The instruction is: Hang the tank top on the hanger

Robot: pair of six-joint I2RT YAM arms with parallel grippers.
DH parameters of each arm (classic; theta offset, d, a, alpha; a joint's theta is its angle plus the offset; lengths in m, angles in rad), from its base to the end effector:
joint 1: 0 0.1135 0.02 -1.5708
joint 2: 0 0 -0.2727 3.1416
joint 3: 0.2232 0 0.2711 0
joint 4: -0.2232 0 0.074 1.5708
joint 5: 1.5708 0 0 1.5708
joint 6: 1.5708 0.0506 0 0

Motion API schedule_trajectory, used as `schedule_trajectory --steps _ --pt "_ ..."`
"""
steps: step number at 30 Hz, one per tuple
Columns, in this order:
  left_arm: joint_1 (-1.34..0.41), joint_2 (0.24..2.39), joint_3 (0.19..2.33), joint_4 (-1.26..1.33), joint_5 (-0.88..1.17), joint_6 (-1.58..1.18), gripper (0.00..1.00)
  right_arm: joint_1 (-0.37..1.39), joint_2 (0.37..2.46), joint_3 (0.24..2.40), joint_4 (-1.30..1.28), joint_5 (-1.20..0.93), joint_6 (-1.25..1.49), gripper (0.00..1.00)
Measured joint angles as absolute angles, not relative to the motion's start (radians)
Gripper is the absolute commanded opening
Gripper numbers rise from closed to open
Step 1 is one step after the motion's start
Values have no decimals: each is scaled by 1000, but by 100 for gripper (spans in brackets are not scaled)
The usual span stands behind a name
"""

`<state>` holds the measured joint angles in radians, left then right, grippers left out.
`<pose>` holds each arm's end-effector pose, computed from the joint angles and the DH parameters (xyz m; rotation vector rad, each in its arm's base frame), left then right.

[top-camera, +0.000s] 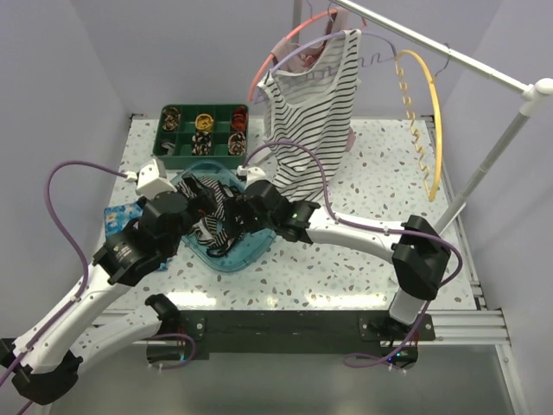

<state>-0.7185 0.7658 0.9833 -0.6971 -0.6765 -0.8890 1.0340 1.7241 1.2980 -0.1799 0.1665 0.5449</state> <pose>0.1483 -0.0876 0.3658 -0.5701 1.8719 -0.3692 0.2266 0.3644 0.2578 -0.4507 2.2133 0.7063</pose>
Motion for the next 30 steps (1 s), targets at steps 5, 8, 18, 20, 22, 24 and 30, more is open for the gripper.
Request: schedule_trajectory --steps 5,8,18,20,22,24,30 --pt "-719 760 973 -698 -677 -905 100 1034 1851 1403 -202 184 516 93" --pt "-719 728 972 -699 -678 -906 100 1034 1961 1487 -203 201 495 93" --pt "-719 675 976 -701 -677 -899 100 1019 2257 1783 -258 245 447 36" --pt "-719 673 976 -701 -677 -897 100 1018 2286 1844 -284 246 439 11" --pt "-719 670 976 -700 -676 -895 100 1014 2292 1874 -296 246 434 0" --pt "-719 665 978 -700 -673 -892 100 1013 2275 1880 -302 255 433 0" --pt "-719 644 992 -675 -665 -849 100 1013 2131 1857 -348 297 424 0"
